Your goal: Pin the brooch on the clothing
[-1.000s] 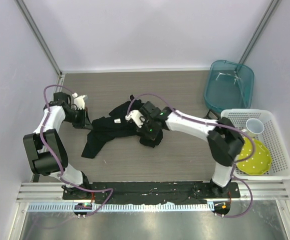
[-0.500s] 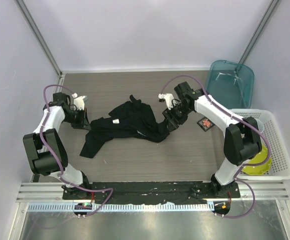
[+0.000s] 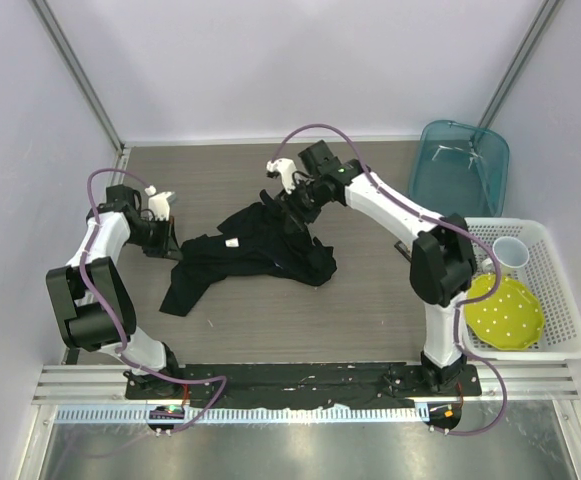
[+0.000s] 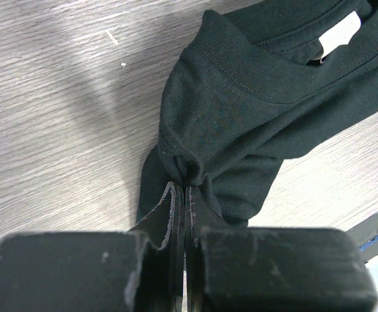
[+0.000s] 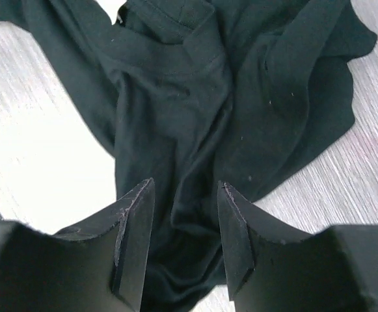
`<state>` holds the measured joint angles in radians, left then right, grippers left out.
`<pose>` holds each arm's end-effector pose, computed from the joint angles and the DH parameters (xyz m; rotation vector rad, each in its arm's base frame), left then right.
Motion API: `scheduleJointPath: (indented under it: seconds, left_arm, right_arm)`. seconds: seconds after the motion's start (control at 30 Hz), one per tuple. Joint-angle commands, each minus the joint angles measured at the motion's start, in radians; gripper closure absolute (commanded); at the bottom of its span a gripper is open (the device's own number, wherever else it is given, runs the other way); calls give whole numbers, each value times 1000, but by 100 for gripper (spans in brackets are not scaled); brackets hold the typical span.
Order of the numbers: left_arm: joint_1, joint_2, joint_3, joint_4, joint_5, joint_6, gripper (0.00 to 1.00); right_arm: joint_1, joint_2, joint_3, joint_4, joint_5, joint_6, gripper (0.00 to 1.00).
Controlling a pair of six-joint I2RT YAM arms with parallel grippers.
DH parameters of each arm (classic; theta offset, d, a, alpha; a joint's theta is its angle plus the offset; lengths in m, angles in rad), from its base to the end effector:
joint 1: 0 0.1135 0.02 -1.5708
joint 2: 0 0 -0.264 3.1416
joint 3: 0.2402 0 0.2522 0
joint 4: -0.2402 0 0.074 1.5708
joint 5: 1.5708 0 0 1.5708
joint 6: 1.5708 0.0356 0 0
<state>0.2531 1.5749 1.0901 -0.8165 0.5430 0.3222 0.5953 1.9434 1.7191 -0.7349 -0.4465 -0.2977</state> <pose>0.2888 0.0557 0.2157 0.1929 2.6642 -0.6099 0.3468 0.2534 0.2765 -1.2511 2.1951 0.6838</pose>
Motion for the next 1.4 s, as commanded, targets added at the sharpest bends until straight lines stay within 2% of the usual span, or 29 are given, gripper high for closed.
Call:
scheduleJointPath:
  seconds: [0.0,0.23,0.33,0.43,0.5,0.67,0.97,1.07,1.2,1.27,1.37]
  left_arm:
    - [8,0,21,8,18,17,100]
    - [8,14,25,10,20,25,100]
    - [8,19,28,14,21,23,100]
    - [8,25,37,13,25,20,100]
    - [8,24,53,5,29,17,100]
    - [9,-13,92,-18,49,24,100]
    - [8,-187,133,-55,138,89,100]
    - [8,-252,97,-70,132,129,100]
    - [9,-348,10,-82,149,210,100]
    - [9,-398,-47,-123,210,312,100]
    - [8,-452,-125,-168,248,441,100]
  right_arm:
    - [15,109,86,31,0,29,52]
    - [17,215,97,34,26,14,53]
    - [20,224,86,34,23,12,60]
    - [21,206,86,26,34,11,99]
    - [18,181,96,5,43,8,99]
    - [-8,-6,93,-35,25,-12,99]
    - [-17,-276,-13,-124,-30,-115,99]
    - [-12,-360,-104,-156,-63,-158,99]
    - [35,-493,-323,-172,-70,-224,99]
    - [92,-535,-454,-128,-16,-239,99]
    - [142,-592,-558,-66,41,-230,99]
